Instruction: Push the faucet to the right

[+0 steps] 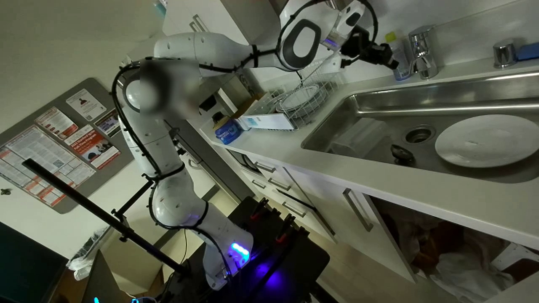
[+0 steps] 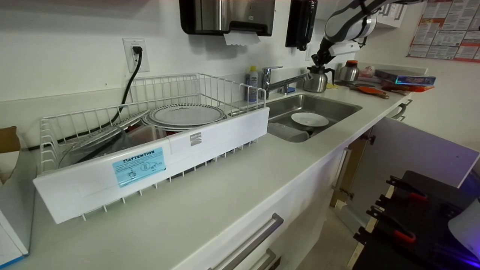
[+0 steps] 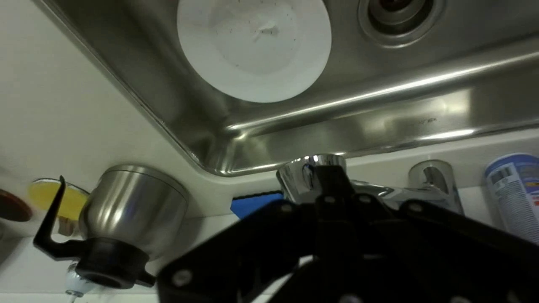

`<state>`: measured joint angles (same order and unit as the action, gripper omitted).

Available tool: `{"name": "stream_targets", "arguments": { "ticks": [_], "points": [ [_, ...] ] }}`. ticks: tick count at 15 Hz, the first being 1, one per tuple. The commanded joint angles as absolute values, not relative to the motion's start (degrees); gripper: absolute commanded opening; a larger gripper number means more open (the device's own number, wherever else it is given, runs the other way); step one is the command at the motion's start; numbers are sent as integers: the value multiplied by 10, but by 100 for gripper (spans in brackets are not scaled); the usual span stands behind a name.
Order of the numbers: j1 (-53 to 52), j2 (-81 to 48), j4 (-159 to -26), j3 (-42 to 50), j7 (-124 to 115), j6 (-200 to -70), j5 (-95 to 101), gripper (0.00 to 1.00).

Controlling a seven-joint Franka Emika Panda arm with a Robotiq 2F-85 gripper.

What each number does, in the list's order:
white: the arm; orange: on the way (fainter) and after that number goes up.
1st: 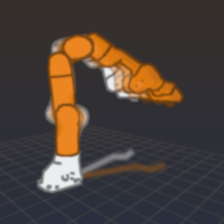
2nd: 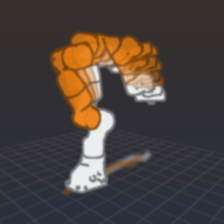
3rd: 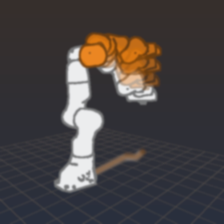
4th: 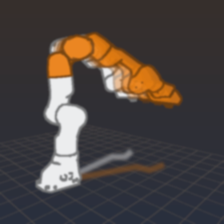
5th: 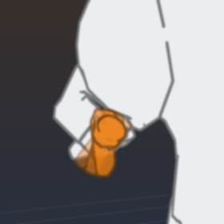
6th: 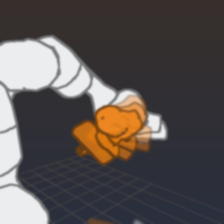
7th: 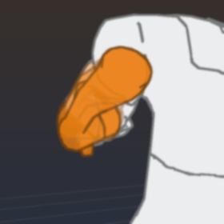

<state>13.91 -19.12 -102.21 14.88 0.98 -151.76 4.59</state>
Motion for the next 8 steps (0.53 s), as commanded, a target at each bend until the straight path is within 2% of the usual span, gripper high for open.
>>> {"name": "stream_targets", "arguments": {
  "ticks": [1, 8],
  "points": [
    [131, -67, -1117, 140, 42, -1427, 62, 0],
    [124, 33, -1176, 125, 61, -1332, 59, 0]
  ]
}}
